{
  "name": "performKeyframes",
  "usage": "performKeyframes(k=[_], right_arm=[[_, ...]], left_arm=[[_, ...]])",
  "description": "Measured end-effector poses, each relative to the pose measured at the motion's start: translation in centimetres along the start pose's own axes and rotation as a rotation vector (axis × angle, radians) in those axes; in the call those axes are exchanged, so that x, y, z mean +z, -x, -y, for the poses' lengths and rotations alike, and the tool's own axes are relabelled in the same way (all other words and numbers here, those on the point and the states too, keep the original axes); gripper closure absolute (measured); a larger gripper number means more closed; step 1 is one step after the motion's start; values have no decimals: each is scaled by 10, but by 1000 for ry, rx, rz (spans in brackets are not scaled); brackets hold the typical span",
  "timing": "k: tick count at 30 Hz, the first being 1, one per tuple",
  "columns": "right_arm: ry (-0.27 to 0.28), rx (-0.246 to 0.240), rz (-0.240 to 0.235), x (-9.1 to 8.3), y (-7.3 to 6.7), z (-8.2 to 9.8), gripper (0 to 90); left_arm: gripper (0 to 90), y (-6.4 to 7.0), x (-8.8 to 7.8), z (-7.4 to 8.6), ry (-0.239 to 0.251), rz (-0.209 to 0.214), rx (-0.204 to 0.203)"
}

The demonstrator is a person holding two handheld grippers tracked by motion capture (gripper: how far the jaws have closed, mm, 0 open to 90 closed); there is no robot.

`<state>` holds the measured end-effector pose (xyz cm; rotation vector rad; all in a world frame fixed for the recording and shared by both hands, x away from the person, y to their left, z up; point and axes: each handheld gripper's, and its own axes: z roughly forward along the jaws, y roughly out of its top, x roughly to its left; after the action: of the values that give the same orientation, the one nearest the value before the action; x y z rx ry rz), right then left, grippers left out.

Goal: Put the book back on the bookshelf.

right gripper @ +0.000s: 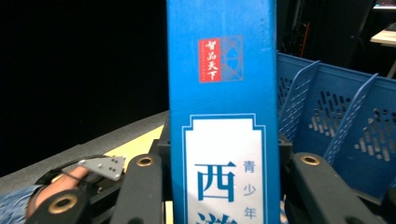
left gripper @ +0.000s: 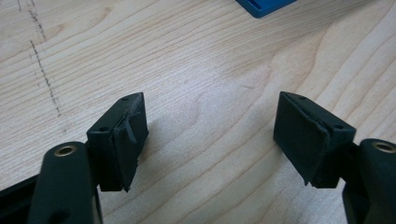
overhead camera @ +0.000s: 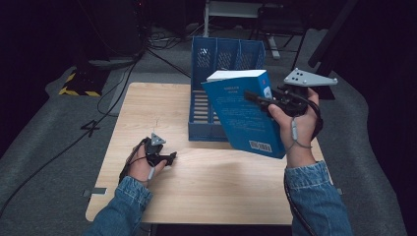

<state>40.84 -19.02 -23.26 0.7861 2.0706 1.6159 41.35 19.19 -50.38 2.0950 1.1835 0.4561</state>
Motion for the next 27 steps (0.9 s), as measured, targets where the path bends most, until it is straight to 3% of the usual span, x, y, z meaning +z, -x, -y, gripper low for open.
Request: performKeyframes(k=[5, 16, 27], right_arm=[[23, 16, -5, 5, 17, -8, 617], [30, 52, 33, 27, 50, -22, 617], [79, 124, 55, 52, 81, -18, 617]], left_arm=[[239, -1, -1, 1, -4, 5, 2], [236, -4, -10, 10, -4, -2, 6], [236, -4, -11, 11, -4, -5, 1]])
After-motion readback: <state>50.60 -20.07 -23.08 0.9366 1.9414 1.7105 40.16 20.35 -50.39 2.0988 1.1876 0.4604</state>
